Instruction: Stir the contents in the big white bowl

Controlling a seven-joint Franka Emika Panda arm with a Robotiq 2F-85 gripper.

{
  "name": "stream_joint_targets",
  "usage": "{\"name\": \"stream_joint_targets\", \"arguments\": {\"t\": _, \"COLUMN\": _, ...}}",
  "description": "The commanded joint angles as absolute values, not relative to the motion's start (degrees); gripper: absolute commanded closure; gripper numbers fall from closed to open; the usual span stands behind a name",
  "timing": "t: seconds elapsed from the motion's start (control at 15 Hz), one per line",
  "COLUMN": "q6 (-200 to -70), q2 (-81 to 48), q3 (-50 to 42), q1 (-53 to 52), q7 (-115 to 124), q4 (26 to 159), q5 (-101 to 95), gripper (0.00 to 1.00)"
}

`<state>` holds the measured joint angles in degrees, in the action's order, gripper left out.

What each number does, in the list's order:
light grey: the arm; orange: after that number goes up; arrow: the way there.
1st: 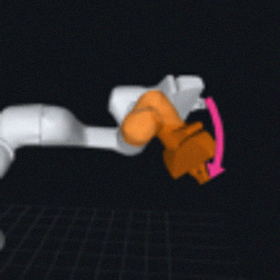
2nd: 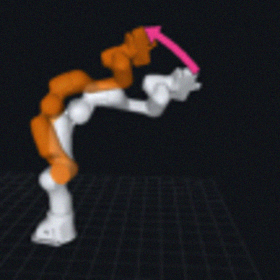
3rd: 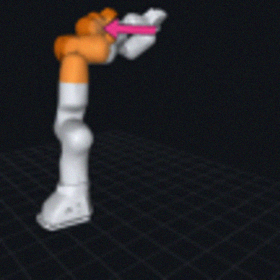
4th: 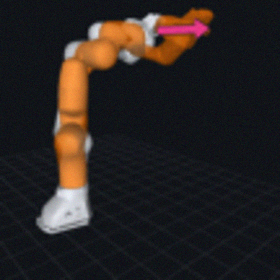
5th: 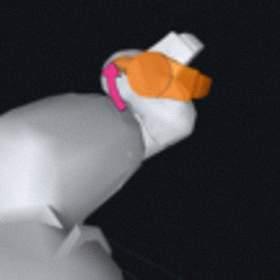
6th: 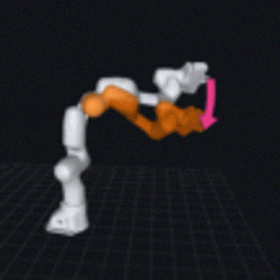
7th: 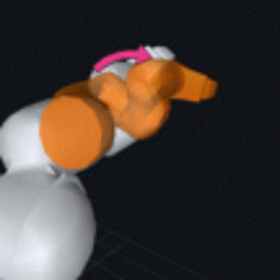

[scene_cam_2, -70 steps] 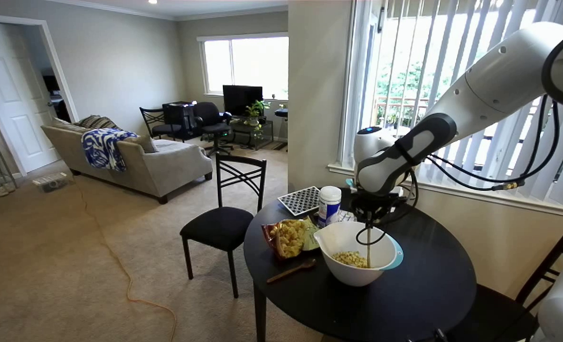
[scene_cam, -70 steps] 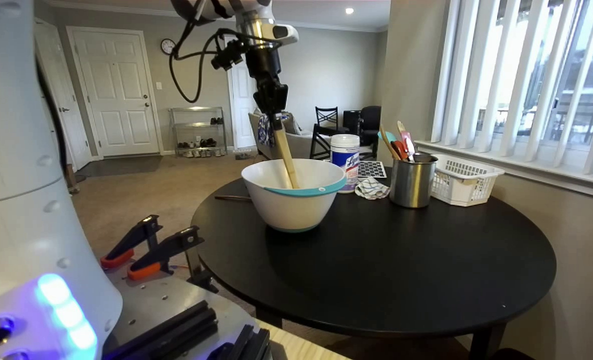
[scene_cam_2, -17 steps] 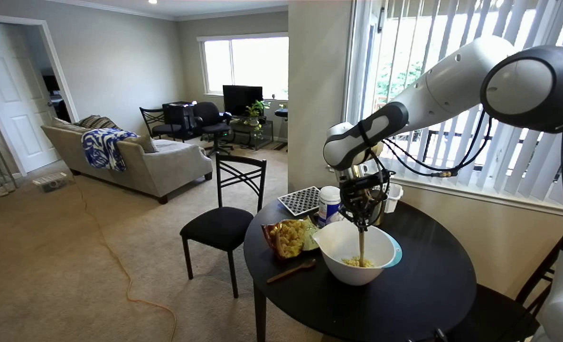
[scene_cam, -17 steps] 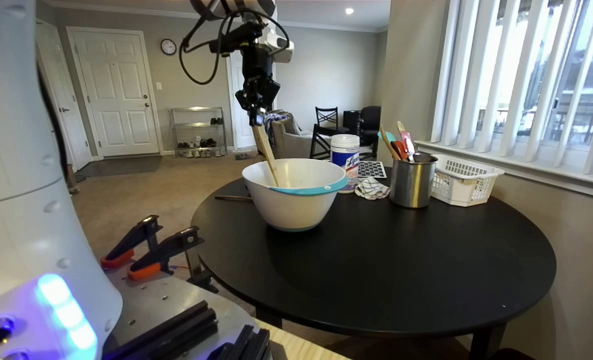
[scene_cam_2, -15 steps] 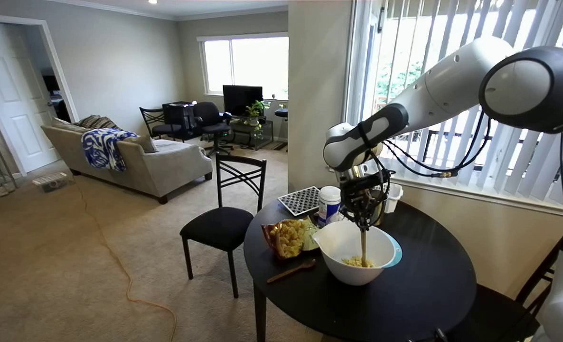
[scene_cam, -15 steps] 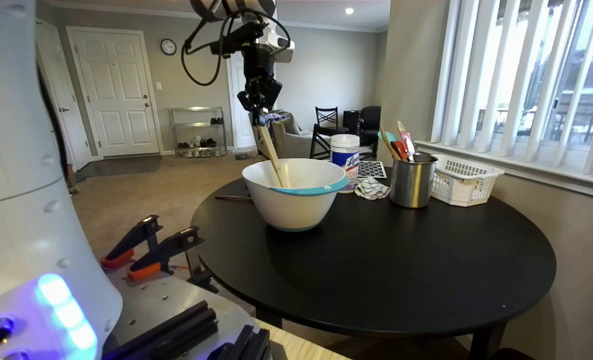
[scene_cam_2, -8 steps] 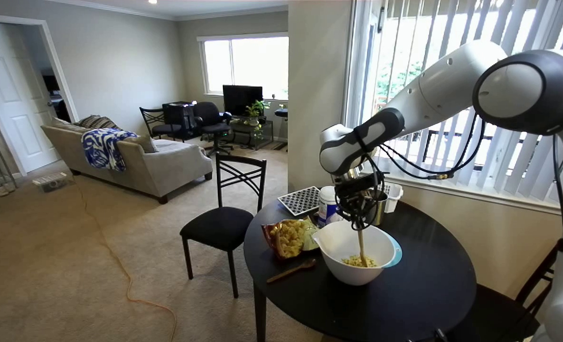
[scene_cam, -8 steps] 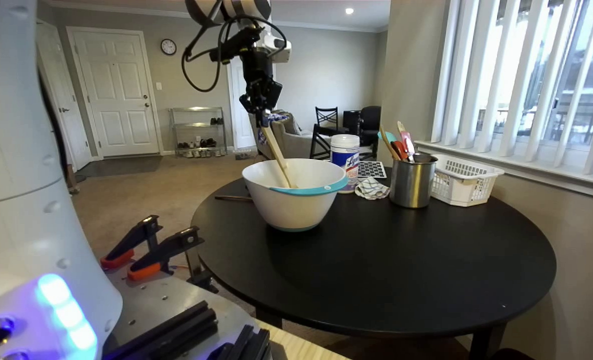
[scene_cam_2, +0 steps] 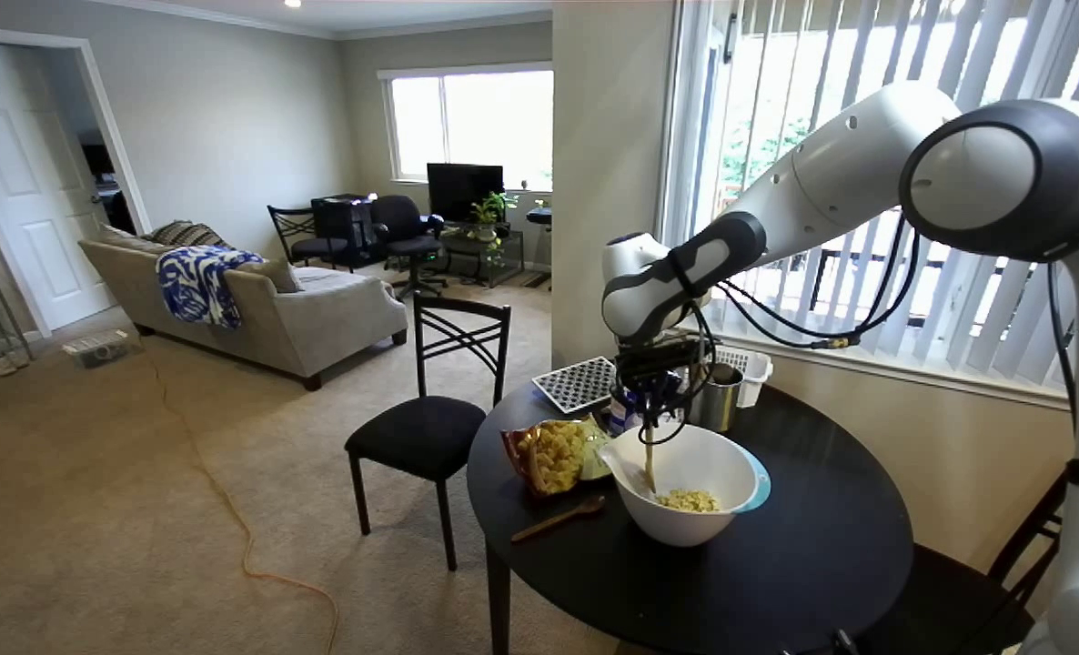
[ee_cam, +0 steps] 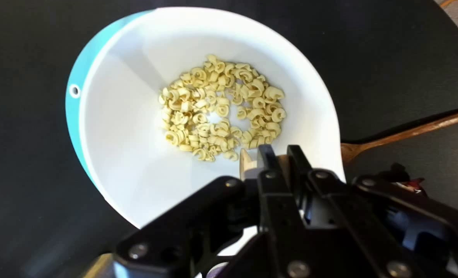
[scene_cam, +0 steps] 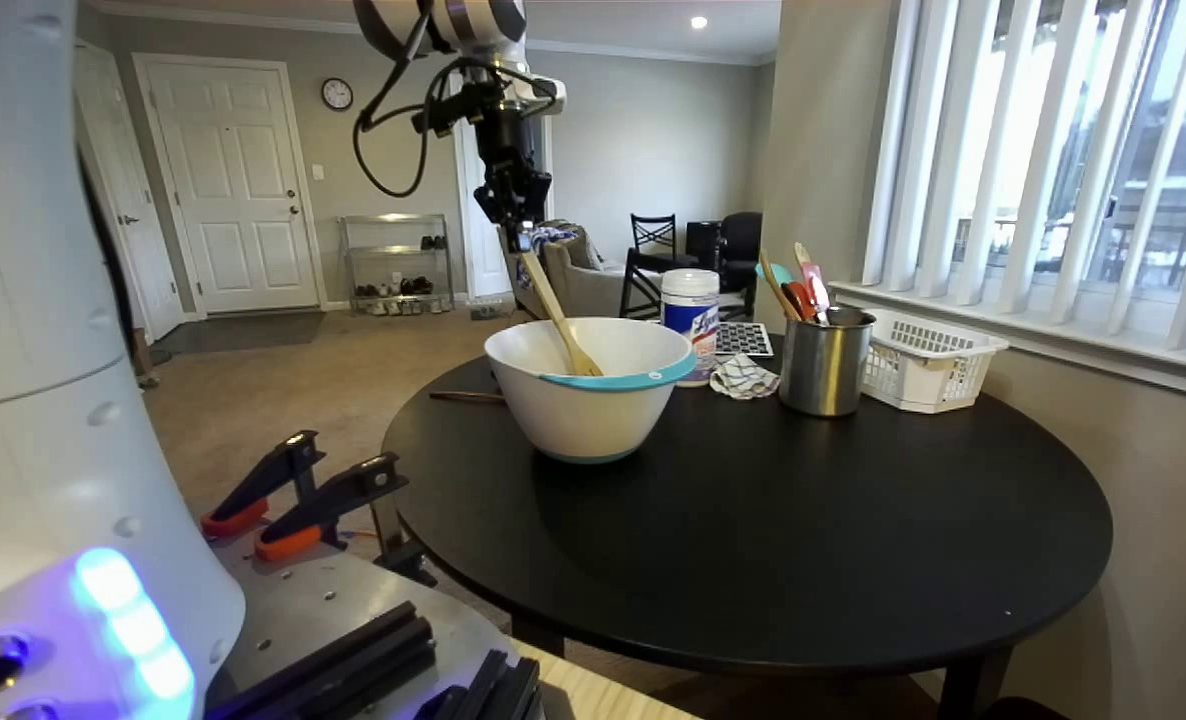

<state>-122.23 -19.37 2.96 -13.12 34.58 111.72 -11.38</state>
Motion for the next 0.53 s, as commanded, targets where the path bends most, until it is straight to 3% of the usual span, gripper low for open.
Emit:
{"name": "stream_joint_targets", "arguments": {"t": 0.0, "q6": -124.71, "q2": -19.08, "q3": 3.99, "q1": -12.58, "q7": 31.50, "q4": 112.71, "q5": -8.55, "gripper": 0.95}}
{"name": "stream_joint_targets", "arguments": {"t": 0.47, "q6": -121.57, "q2": -18.97, "q3": 5.65, "q1": -10.70, "q7": 20.52, "q4": 113.48, "q5": 0.29, "gripper": 0.95}}
